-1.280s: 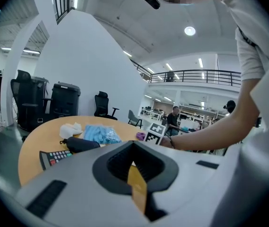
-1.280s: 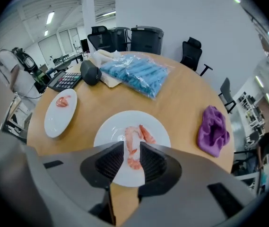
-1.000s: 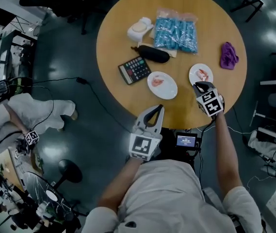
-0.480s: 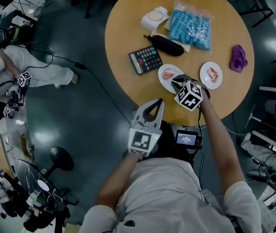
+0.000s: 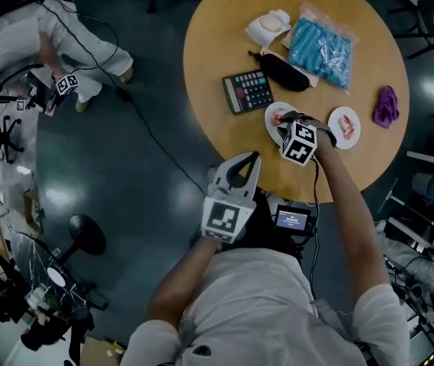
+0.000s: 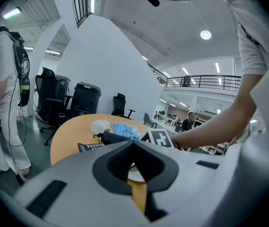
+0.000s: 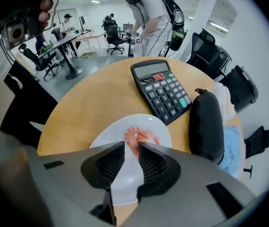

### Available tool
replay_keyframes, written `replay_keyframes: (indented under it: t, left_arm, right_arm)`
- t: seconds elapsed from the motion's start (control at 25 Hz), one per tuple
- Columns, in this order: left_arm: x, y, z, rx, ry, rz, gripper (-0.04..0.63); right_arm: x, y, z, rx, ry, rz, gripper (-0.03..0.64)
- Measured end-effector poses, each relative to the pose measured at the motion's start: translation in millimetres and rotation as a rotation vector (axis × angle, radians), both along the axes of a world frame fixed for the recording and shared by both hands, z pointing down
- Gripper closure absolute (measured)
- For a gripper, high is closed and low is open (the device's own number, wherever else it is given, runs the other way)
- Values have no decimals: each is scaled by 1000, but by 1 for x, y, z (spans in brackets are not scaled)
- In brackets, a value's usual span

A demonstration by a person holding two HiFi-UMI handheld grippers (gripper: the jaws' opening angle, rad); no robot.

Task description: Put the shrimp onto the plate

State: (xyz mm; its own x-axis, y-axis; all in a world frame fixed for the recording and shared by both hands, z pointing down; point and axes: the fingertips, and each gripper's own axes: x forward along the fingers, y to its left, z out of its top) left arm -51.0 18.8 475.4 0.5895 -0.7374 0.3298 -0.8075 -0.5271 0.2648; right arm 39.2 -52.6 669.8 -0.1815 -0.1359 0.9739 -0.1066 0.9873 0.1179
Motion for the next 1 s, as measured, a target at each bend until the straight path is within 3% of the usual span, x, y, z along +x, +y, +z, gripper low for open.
replay_keyframes:
  t: [0.44,0.64,1.0]
  left_arm:
    - [5,-2,-2,-6,19,7,588]
    - [6,-2,0,-10,18,8,588]
    - [9,2,-1,-9,9,24,588]
  right_arm:
    - [4,2,3,43,128,-183,519]
    - [9,9,9,17,120,-161,554]
    - [9,6,-2,33,48,-50,560]
